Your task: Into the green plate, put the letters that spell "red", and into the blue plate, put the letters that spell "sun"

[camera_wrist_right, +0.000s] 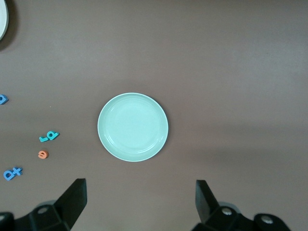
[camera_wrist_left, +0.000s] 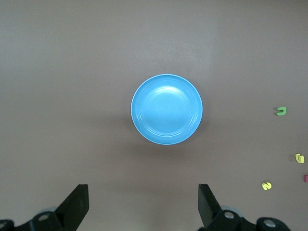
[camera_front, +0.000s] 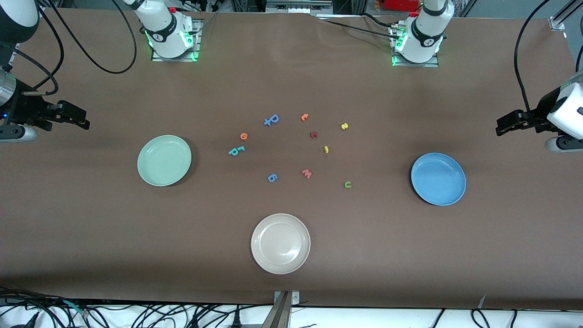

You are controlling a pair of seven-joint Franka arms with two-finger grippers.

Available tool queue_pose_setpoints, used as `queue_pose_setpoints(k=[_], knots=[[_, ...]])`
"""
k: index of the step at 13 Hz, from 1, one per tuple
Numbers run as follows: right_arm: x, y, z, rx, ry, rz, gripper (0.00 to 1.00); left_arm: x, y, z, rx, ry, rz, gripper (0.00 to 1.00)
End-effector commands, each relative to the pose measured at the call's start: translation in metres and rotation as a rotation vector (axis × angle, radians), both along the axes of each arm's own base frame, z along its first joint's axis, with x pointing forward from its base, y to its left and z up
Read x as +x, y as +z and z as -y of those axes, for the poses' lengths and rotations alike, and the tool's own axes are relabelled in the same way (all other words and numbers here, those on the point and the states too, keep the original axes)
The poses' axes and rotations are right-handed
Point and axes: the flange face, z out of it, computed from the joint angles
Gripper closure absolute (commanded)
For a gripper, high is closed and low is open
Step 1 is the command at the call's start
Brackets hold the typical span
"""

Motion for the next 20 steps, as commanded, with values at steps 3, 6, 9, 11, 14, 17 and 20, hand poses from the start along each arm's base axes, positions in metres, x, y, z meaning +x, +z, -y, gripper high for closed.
queue_pose_setpoints(k=[3, 6, 9, 11, 14, 17, 20], knots=[[-0.001, 0.003, 0.001, -0.017, 0.019, -0.005, 0.00, 0.003, 0.005, 0.000, -0.013, 0.006, 0.002, 0.00], [-0.001, 0.002, -0.002, -0.017, 0.022, -0.014, 0.00, 0.003, 0.005, 0.001, -0.013, 0.004, 0.001, 0.00], [0.000, -0.004, -0.007, -0.016, 0.029, -0.025, 0.00, 0.003, 0.004, 0.001, -0.013, 0.004, -0.001, 0.00], [0.000, -0.005, -0.007, -0.014, 0.027, -0.028, 0.00, 0.003, 0.005, 0.002, -0.014, 0.003, 0.001, 0.00], [0.002, -0.006, -0.007, -0.014, 0.024, -0.027, 0.00, 0.003, 0.005, 0.002, -0.013, 0.003, 0.001, 0.00], [0.004, -0.012, -0.005, -0.014, 0.021, -0.037, 0.00, 0.003, 0.005, 0.003, -0.013, 0.001, 0.001, 0.00], [0.009, -0.025, -0.003, -0.013, 0.023, -0.060, 0.00, 0.003, 0.005, 0.003, -0.013, 0.001, 0.001, 0.00]])
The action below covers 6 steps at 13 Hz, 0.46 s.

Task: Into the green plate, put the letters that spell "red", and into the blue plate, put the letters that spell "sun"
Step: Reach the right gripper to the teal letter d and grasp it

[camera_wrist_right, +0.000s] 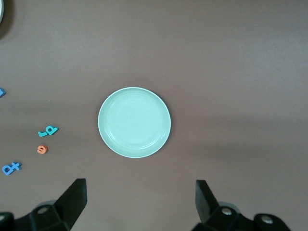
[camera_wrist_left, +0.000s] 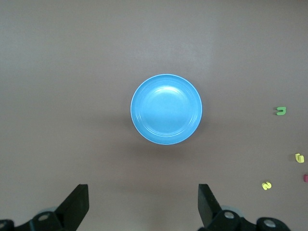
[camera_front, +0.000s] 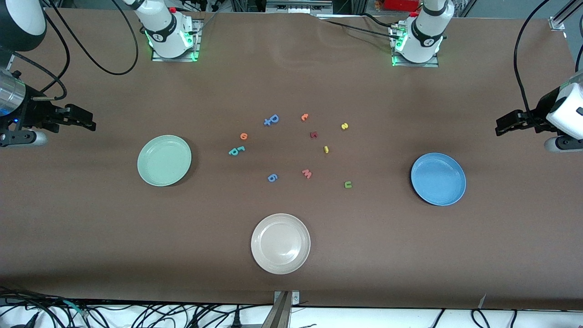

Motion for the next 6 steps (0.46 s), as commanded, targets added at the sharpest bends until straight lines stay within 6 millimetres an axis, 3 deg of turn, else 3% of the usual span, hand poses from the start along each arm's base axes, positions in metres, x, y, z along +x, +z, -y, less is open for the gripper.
queue_pose_setpoints(k=[1, 4, 6], knots=[[0.004, -0.008, 0.002, -0.014, 0.007, -0.018, 0.00, 0.003, 0.005, 0.002, -0.013, 0.004, 0.001, 0.00], [0.004, -0.008, -0.007, -0.018, -0.029, -0.020, 0.00, 0.003, 0.005, 0.001, -0.013, 0.005, 0.001, 0.00], [0.001, -0.007, -0.044, -0.030, -0.087, -0.021, 0.00, 0.003, 0.005, 0.000, -0.013, 0.007, 0.001, 0.00]])
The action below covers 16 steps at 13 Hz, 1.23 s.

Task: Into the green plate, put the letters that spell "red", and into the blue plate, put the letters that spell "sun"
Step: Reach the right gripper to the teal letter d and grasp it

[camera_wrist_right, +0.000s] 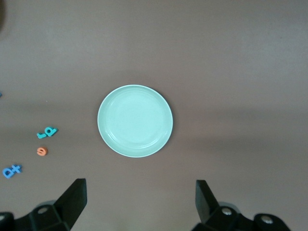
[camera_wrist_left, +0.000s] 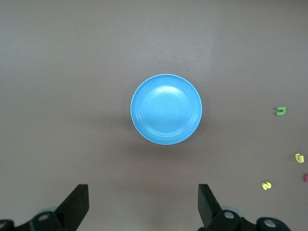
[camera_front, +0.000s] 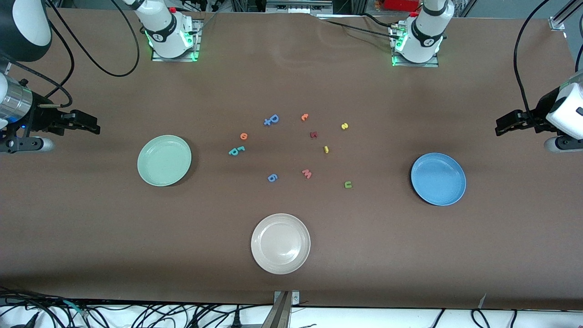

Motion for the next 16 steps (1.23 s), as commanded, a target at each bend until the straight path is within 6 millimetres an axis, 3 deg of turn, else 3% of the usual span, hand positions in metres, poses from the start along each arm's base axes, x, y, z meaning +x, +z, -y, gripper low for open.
queue_pose_setpoints(k=[1, 2, 6, 8, 11, 14, 16], knots=[[-0.008, 0.002, -0.041, -0.037, -0.095, -0.024, 0.00, 0.003, 0.005, 0.000, -0.013, 0.005, 0.001, 0.00], [-0.011, -0.001, -0.054, -0.045, -0.160, -0.055, 0.00, 0.003, 0.005, 0.000, -0.013, 0.007, 0.001, 0.00], [-0.020, -0.020, -0.150, -0.101, -0.359, -0.052, 0.01, 0.003, 0.005, 0.000, -0.013, 0.007, 0.001, 0.00], [-0.020, -0.044, -0.187, -0.126, -0.475, -0.056, 0.01, 0.003, 0.006, 0.000, -0.013, 0.007, 0.003, 0.00], [-0.020, -0.105, -0.253, -0.116, -0.691, 0.002, 0.01, 0.003, 0.005, -0.001, -0.014, 0.005, 0.001, 0.00], [-0.012, -0.166, -0.272, -0.139, -0.739, -0.008, 0.01, 0.003, 0.004, 0.002, -0.014, 0.000, 0.000, 0.00], [-0.018, -0.213, -0.266, -0.126, -0.791, 0.024, 0.02, 0.003, 0.005, 0.000, -0.014, 0.000, 0.001, 0.00]])
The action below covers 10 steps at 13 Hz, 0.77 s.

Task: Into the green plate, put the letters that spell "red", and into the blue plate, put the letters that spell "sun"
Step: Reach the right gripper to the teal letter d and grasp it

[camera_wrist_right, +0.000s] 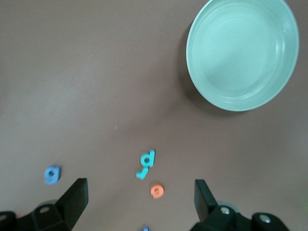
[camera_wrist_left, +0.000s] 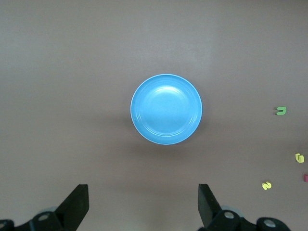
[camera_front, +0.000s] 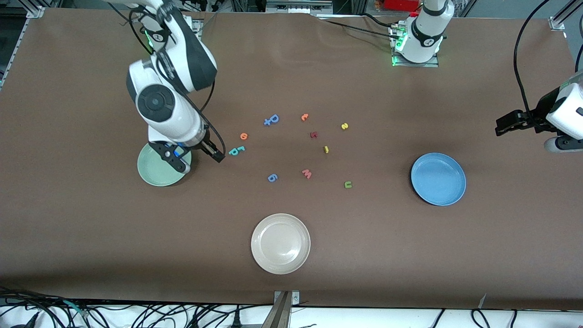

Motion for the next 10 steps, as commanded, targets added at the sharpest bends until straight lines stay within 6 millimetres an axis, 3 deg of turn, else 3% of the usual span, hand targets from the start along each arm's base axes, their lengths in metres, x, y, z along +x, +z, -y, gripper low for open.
queue_pose_setpoints(k=[1, 4, 6, 9, 10], knots=[[-0.013, -0.054, 0.009, 0.008, -0.111, 0.082, 0.02, 0.003, 0.004, 0.000, -0.014, -0.001, 0.000, 0.00], [-0.040, -0.110, 0.013, 0.044, -0.193, 0.141, 0.02, 0.002, 0.005, -0.007, -0.003, 0.016, 0.001, 0.00], [-0.058, -0.148, -0.004, 0.044, -0.228, 0.129, 0.02, 0.002, 0.005, -0.007, -0.002, 0.019, 0.001, 0.00], [-0.071, -0.180, -0.020, 0.039, -0.232, 0.116, 0.12, 0.005, -0.001, -0.020, -0.014, 0.042, -0.004, 0.00], [-0.072, -0.183, -0.020, 0.035, -0.231, 0.111, 0.15, 0.012, -0.019, -0.020, -0.014, 0.043, -0.033, 0.00]])
